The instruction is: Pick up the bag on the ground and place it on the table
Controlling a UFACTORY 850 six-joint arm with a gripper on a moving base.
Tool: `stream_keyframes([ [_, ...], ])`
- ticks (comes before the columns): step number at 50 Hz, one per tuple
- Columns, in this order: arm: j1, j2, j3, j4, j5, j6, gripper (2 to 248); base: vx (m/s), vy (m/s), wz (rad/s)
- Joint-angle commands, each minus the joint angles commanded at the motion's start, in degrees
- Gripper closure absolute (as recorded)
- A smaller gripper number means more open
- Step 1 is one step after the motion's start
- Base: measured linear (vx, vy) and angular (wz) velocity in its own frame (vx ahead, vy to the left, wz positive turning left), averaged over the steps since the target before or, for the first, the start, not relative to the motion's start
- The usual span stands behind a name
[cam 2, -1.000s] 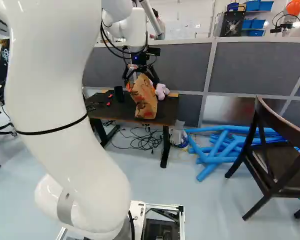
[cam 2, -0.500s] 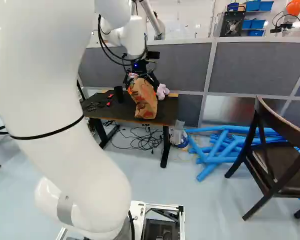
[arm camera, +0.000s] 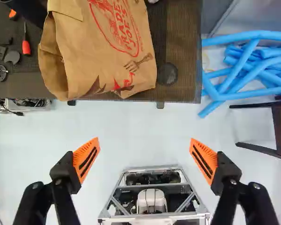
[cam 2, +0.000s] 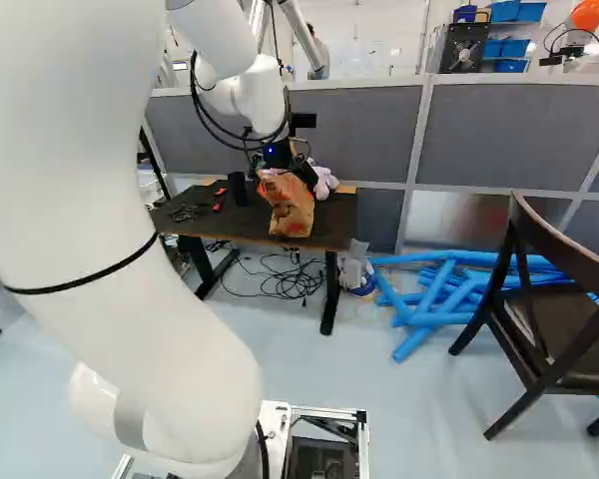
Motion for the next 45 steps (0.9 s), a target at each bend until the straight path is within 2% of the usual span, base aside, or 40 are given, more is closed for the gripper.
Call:
stream_keyframes([
  [45, 1.6, 8.1, 22.5, -1.5, 34.8, 0.0, 3, 0.000, 0.000, 0.000],
])
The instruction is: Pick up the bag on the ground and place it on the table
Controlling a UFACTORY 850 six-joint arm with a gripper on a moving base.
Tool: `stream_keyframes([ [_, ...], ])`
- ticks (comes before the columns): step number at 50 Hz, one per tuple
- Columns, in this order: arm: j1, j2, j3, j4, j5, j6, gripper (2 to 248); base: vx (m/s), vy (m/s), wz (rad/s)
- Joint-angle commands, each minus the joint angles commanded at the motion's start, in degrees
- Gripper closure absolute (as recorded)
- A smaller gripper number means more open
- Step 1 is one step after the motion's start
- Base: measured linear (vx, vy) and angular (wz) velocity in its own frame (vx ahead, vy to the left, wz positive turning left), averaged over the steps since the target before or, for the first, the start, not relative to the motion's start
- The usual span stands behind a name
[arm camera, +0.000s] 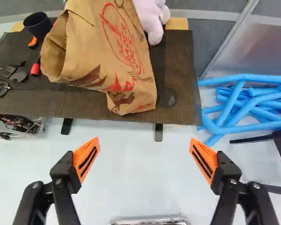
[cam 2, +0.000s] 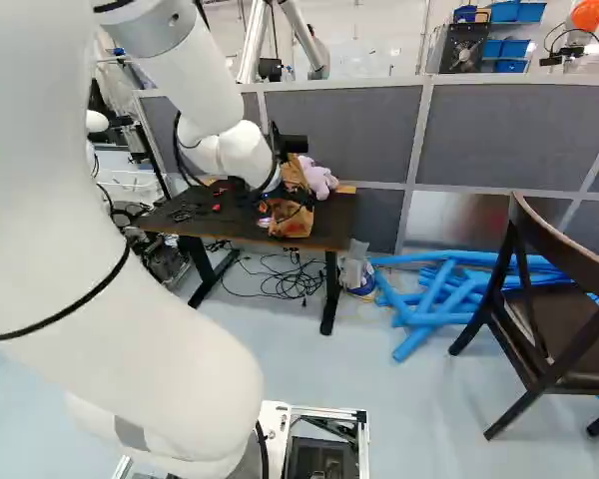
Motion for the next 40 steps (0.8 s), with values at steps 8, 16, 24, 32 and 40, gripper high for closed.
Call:
stream_keyframes([
  [8, 0.3, 1.4, 3.9, -0.3, 6.0, 0.0, 3, 0.000, 0.000, 0.000],
  [16, 0.5, 2.7, 7.5, -0.5, 11.6, 0.0, 3, 0.000, 0.000, 0.000],
  [24, 0.8, 3.9, 10.8, -0.7, 16.7, 0.0, 3, 0.000, 0.000, 0.000],
  [32, 1.0, 5.0, 13.9, -0.9, 21.5, 0.0, 3, 0.000, 0.000, 0.000],
  [40, 1.2, 6.0, 16.8, -1.1, 25.9, 0.0, 3, 0.000, 0.000, 0.000],
])
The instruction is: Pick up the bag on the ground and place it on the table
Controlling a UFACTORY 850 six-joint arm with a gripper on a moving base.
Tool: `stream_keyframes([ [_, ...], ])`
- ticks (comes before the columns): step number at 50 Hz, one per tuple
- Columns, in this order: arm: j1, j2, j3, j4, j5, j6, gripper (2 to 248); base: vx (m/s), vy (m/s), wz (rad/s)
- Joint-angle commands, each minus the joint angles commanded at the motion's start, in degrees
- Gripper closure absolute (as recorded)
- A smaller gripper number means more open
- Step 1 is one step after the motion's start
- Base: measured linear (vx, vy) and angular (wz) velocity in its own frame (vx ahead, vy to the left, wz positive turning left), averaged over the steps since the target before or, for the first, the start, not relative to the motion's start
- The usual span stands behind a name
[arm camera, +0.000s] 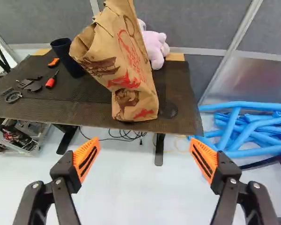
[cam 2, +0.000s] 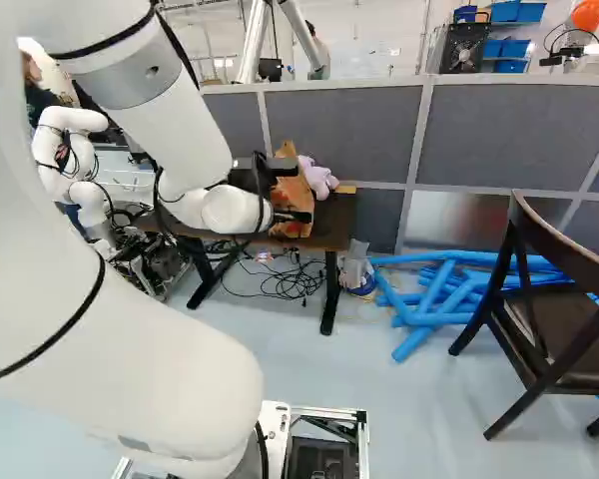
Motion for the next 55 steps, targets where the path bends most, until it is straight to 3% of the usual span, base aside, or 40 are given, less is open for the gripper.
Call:
stream_keyframes([
  [30, 0.6, 3.0, 8.2, -0.6, 12.7, 0.0, 3, 0.000, 0.000, 0.000],
  [55, 0.9, 4.4, 12.1, -0.8, 18.8, 0.0, 3, 0.000, 0.000, 0.000],
])
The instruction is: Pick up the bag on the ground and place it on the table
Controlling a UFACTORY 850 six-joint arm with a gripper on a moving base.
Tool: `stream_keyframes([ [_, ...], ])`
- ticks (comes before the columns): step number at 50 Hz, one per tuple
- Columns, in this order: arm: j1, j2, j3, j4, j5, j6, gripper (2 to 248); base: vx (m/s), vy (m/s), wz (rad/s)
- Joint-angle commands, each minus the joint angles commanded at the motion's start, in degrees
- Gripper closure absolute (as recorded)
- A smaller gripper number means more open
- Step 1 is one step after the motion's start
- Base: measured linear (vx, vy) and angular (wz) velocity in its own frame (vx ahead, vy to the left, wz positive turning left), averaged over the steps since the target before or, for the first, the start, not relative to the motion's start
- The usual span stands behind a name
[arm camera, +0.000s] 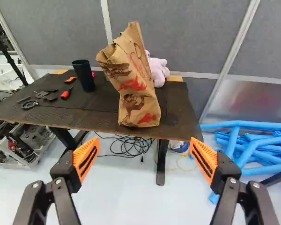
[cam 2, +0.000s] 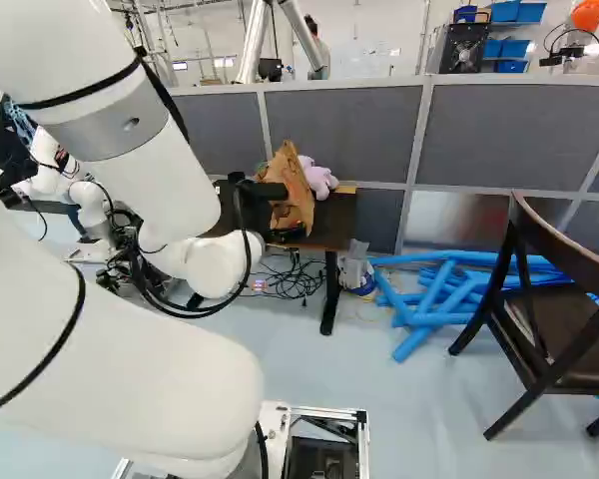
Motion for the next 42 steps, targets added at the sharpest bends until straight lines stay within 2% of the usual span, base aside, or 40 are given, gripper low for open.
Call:
stream_keyframes([
  [17, 0.1, 0.4, 1.2, -0.1, 1.9, 0.0, 3, 0.000, 0.000, 0.000],
  [42, 0.1, 0.5, 1.4, -0.1, 2.1, 0.0, 3, 0.000, 0.000, 0.000],
])
